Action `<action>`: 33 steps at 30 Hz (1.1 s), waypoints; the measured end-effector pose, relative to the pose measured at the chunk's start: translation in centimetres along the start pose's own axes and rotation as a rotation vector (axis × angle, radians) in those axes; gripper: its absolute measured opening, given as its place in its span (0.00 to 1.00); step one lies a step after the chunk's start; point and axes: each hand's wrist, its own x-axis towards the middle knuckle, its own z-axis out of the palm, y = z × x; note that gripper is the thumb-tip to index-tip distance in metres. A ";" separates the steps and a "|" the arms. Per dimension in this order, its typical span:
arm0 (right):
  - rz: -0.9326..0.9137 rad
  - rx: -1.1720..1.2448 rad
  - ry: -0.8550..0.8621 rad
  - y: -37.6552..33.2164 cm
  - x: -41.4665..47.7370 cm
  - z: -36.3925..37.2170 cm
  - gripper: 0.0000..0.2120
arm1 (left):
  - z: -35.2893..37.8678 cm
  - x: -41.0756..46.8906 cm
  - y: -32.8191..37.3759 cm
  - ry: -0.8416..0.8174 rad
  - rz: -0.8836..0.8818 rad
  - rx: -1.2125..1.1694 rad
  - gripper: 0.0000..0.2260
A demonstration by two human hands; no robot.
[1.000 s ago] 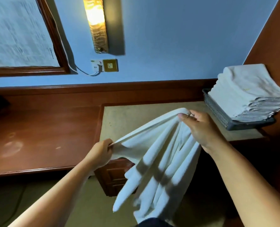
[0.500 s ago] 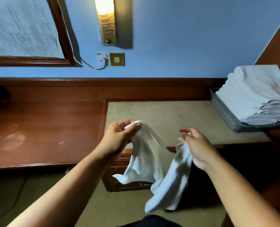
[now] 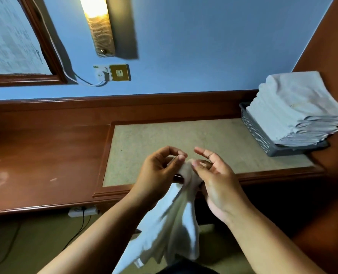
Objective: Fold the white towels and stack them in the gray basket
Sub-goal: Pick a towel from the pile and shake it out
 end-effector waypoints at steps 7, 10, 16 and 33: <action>-0.019 0.043 -0.159 -2.0 -0.2 -4.2 0.22 | 1.3 -0.6 -1.3 -0.189 0.075 -0.108 0.14; -0.069 0.012 -0.107 -2.0 -0.1 -5.4 0.20 | 2.3 -0.7 -1.9 -0.129 0.123 0.027 0.05; -0.215 -0.093 -0.056 -2.4 0.9 -6.5 0.13 | 3.9 -1.1 -1.8 -0.044 0.281 0.465 0.06; -0.294 -0.203 -0.246 -1.6 2.1 -10.7 0.03 | 6.4 2.3 0.0 -0.090 0.201 0.340 0.07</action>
